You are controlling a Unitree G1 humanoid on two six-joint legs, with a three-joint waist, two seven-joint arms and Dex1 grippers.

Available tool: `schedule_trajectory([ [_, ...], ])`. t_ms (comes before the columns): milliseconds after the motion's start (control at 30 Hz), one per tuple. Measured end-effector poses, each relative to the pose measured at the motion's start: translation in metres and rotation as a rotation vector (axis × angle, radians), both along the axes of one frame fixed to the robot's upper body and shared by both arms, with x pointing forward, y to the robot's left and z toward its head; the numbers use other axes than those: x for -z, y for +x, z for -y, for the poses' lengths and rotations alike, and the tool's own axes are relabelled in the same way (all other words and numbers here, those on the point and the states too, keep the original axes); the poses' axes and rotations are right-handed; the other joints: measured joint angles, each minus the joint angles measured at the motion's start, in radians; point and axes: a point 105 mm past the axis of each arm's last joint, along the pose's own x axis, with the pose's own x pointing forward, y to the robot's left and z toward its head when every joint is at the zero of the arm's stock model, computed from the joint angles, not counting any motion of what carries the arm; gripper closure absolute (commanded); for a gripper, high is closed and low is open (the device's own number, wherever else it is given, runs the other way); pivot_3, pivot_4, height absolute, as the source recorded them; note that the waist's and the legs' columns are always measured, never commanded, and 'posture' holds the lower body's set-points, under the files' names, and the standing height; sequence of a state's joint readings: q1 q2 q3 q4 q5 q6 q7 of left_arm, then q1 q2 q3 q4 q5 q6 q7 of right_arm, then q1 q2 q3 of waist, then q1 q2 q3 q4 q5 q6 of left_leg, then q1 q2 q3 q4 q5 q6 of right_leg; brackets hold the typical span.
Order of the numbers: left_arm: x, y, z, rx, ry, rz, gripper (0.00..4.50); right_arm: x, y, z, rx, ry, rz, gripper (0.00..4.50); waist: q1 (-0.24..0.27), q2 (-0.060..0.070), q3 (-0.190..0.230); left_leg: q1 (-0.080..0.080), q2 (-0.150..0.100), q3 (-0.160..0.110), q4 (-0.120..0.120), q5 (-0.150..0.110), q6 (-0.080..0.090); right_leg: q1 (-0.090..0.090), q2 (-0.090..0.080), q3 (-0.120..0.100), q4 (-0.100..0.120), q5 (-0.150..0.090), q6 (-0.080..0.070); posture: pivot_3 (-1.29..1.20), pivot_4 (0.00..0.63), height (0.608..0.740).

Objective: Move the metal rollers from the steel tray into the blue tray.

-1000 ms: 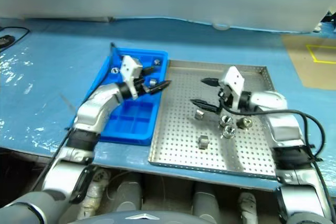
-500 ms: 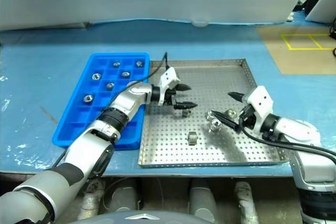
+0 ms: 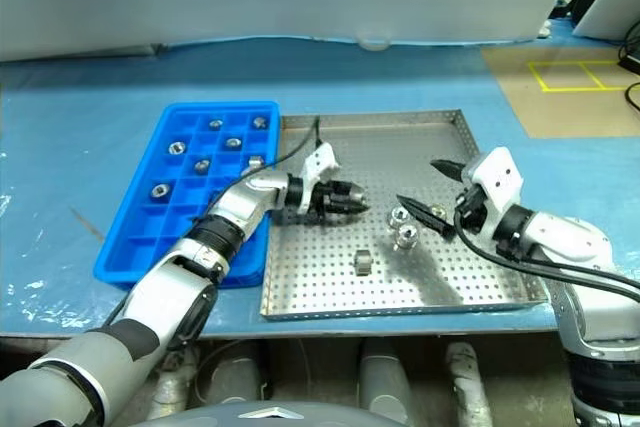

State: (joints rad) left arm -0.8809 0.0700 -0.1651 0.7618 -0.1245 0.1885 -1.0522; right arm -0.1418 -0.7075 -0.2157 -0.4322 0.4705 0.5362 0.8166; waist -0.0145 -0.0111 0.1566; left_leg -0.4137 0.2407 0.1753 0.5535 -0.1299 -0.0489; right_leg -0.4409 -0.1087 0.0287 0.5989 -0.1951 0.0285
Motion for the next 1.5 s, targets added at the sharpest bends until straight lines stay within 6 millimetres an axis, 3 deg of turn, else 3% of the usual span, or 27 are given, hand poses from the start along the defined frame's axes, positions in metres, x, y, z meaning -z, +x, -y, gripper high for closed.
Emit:
schedule_trajectory([
  [133, -0.032, 0.018, -0.023, -0.221, -0.140, 0.066, 2.59, -0.009, 0.008, -0.027, -0.158, 0.010, -0.009, 0.00, 0.008, 0.000, 0.000, 0.000, 0.000, 0.000, -0.001, 0.000, 0.000, 0.000, 0.000, -0.001, 0.000, 0.000, 0.000, -0.14, 0.150, 0.740],
  [233, -0.035, 0.018, -0.054, -0.387, -0.173, 0.100, 2.59, -0.001, 0.021, -0.041, -0.250, 0.001, -0.060, 0.00, 0.021, 0.000, 0.000, -0.001, 0.000, 0.000, -0.002, 0.000, 0.000, 0.000, 0.000, -0.002, -0.001, 0.000, -0.001, -0.01, 0.150, 0.740],
  [367, -0.025, -0.002, -0.084, -0.536, -0.173, 0.104, 2.59, 0.006, 0.037, -0.060, -0.370, -0.037, -0.084, 0.00, 0.056, 0.000, 0.001, -0.003, 0.002, 0.000, -0.003, 0.000, 0.000, -0.002, 0.000, -0.004, -0.002, 0.000, -0.001, 0.13, 0.150, 0.740],
  [633, -0.051, -0.042, -0.142, -0.854, -0.207, 0.242, 2.59, 0.011, 0.053, -0.102, -0.612, -0.058, -0.087, 0.00, 0.141, 0.000, 0.001, -0.006, 0.002, -0.002, -0.003, 0.000, 0.000, -0.001, -0.001, -0.009, -0.002, -0.001, -0.002, 0.36, 0.150, 0.740],
  [833, -0.034, -0.084, -0.181, -1.084, -0.115, 0.252, 2.59, 0.017, 0.058, -0.126, -0.734, -0.058, -0.101, 0.00, 0.178, 0.000, 0.001, -0.009, 0.003, -0.007, -0.003, 0.000, 0.000, -0.001, -0.001, -0.013, -0.004, -0.001, -0.002, 0.50, 0.150, 0.740],
  [1033, -0.012, -0.112, -0.197, -1.239, -0.022, 0.209, 2.59, 0.024, 0.058, -0.142, -0.808, -0.056, -0.109, 0.00, 0.238, 0.000, 0.001, -0.015, 0.004, -0.016, -0.003, 0.001, -0.002, 0.001, -0.001, -0.022, -0.007, -0.001, -0.002, 0.55, 0.150, 0.740],
  [1167, 0.002, -0.119, -0.202, -1.287, 0.031, 0.165, 2.59, 0.026, 0.058, -0.145, -0.825, -0.062, -0.112, 0.00, 0.281, 0.001, 0.001, -0.019, 0.004, -0.023, -0.002, 0.002, -0.003, 0.001, 0.000, -0.027, -0.008, -0.001, -0.002, 0.55, 0.150, 0.740],
  [1500, -0.004, -0.103, -0.199, -1.248, 0.010, 0.177, 2.59, 0.029, 0.059, -0.137, -0.794, -0.069, -0.104, 0.00, 0.330, 0.002, 0.001, -0.019, 0.004, -0.026, 0.002, 0.003, -0.005, 0.003, 0.000, -0.028, -0.006, 0.000, -0.003, 0.45, 0.150, 0.740],
])
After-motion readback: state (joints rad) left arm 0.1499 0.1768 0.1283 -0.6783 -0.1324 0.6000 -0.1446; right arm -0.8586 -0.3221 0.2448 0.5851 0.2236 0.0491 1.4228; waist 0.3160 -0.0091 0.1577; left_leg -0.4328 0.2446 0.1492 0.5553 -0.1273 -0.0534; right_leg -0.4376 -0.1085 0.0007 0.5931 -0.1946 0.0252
